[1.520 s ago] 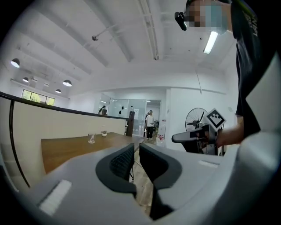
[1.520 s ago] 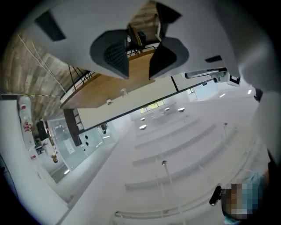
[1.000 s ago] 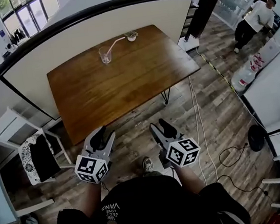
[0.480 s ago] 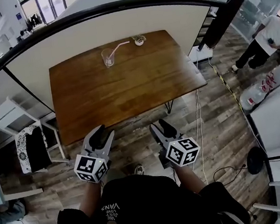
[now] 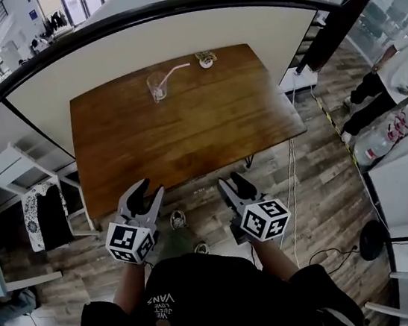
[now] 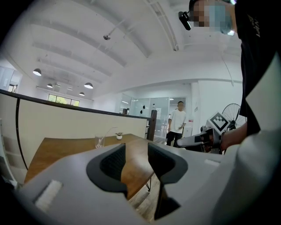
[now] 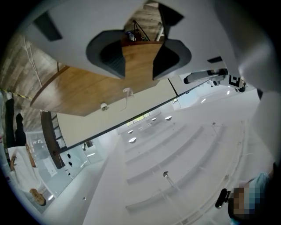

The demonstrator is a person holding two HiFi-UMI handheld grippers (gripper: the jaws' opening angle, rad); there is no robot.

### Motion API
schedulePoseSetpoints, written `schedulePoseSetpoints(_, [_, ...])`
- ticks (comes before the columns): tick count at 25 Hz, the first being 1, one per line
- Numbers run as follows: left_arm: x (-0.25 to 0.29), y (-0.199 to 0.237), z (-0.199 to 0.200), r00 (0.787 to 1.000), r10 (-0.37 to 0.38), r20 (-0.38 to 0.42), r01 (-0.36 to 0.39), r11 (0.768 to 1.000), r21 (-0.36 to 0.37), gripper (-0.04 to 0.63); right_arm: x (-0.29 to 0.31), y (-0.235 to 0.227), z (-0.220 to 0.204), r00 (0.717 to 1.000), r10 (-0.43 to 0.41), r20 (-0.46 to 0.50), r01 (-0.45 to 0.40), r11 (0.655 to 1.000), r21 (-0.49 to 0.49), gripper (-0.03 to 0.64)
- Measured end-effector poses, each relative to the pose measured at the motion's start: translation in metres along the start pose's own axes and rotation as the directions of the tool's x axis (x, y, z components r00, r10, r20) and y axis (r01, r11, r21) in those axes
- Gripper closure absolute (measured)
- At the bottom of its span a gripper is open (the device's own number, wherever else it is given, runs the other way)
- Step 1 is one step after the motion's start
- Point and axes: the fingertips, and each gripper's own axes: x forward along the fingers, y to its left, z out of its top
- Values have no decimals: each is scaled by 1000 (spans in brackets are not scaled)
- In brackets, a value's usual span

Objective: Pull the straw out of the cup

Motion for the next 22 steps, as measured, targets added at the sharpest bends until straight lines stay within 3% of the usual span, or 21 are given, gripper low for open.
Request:
schedulePoseSetpoints(11, [74,48,26,998,-62,-3,62,998,32,436,51,-25,28,999,-53,-2,53,999,6,454])
schedulePoseSetpoints(22, [116,109,45,995,-104,-7,104,993,59,423,120,-33,51,995,-98,24,98,995,21,454])
